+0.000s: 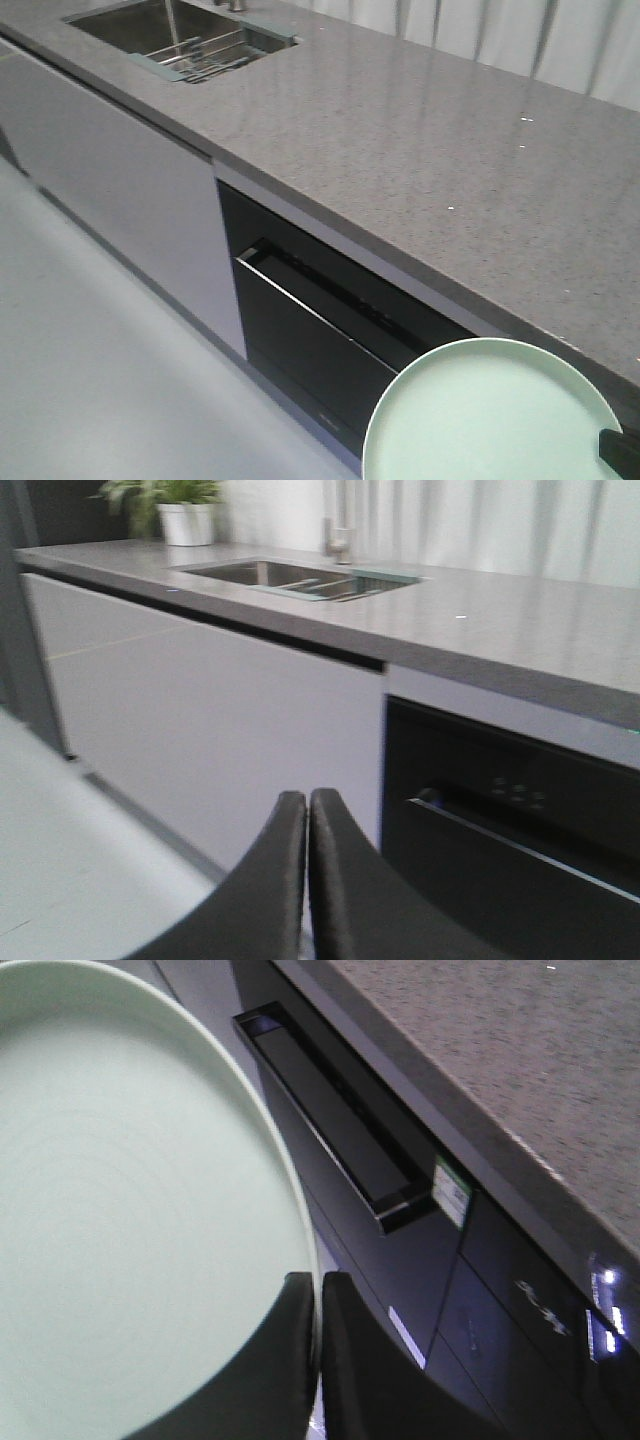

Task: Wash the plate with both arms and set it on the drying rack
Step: 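Drive the base to the sink while holding the plate in the right gripper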

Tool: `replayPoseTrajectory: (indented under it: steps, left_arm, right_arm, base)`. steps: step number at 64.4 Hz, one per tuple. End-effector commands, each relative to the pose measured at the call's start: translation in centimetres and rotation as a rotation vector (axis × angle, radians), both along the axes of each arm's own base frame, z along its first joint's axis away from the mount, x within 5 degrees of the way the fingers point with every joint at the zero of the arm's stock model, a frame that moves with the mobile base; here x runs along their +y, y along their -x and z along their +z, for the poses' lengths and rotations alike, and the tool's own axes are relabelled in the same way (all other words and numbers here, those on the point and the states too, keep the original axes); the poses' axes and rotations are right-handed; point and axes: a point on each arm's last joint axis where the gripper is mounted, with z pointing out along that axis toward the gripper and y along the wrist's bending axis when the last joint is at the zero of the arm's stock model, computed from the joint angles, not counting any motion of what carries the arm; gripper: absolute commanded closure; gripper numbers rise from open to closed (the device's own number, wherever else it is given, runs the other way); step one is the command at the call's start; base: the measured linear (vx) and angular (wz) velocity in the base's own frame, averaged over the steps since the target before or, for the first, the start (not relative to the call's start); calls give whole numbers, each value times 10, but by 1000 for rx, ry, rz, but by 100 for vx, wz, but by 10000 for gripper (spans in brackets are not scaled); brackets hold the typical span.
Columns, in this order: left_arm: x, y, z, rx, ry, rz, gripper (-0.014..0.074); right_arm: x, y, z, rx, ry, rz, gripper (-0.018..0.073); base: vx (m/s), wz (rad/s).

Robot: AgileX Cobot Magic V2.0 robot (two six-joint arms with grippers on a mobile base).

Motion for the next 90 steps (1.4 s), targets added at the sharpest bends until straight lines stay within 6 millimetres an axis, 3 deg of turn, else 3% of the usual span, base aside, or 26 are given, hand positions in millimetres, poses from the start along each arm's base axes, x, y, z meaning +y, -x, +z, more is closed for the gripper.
replayPoseTrajectory:
  steps: [1,90]
  left_arm:
    - [0,0,1,-74,4,-1,602]
    - [0,0,1,-74,4,-1,602]
  right_arm:
    - [0,-4,14,-82,-31,-13,568]
    - [0,-4,14,-82,-31,-13,568]
  base:
    - [-13,71]
    - [5,54]
